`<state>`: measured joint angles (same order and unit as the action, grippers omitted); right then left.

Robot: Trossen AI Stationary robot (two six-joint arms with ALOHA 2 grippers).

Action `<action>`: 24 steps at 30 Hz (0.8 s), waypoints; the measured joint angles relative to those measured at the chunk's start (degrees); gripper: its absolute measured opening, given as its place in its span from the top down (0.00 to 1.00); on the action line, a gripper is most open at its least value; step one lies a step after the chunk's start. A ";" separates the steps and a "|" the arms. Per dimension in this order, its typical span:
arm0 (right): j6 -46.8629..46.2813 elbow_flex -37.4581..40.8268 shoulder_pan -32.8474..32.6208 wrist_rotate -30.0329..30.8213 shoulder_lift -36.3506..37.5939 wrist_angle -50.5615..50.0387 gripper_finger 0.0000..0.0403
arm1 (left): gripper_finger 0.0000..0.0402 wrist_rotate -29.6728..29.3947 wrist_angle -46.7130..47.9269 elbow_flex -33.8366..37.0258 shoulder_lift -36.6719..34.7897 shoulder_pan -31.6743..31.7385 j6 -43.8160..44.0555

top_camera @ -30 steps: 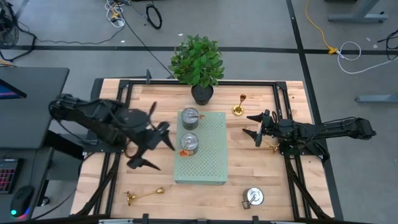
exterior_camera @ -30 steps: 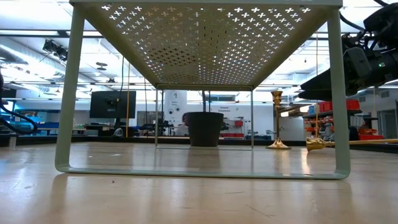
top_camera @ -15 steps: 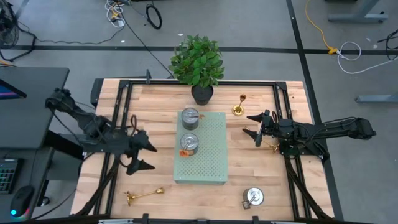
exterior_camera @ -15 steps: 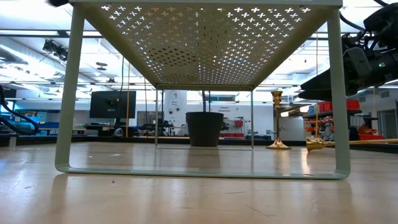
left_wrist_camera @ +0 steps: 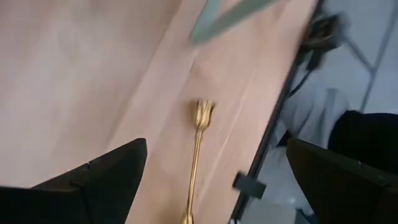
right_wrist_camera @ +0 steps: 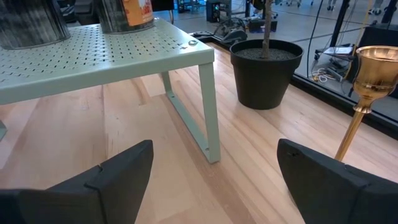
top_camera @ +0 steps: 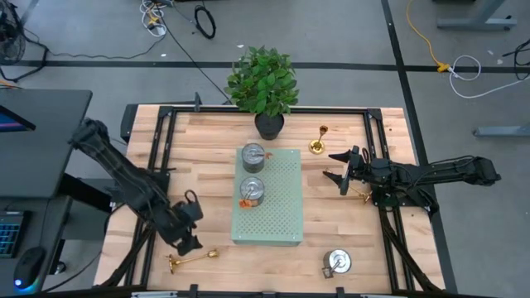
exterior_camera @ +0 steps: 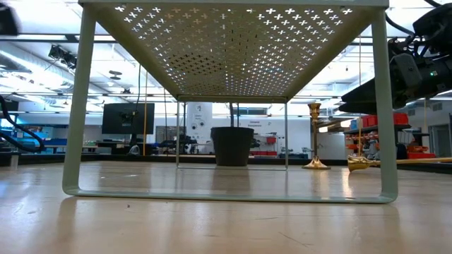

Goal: Pick & Place candle stick holders
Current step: Put the bottom gold candle holder on the shelf

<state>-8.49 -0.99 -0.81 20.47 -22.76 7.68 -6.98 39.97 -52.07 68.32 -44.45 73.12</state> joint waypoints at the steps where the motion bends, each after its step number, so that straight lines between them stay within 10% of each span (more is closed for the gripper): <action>1: 0.00 0.00 0.01 0.00 0.00 0.00 0.14 | 0.01 1.11 -0.45 0.02 1.28 -0.35 1.64; 24: 0.00 0.00 0.01 0.00 -0.01 0.00 0.14 | 0.01 14.72 -3.96 -0.05 23.67 -5.33 11.62</action>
<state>-8.49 -0.99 -0.81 20.47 -22.76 7.68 7.74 36.01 -52.12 92.00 -49.78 84.74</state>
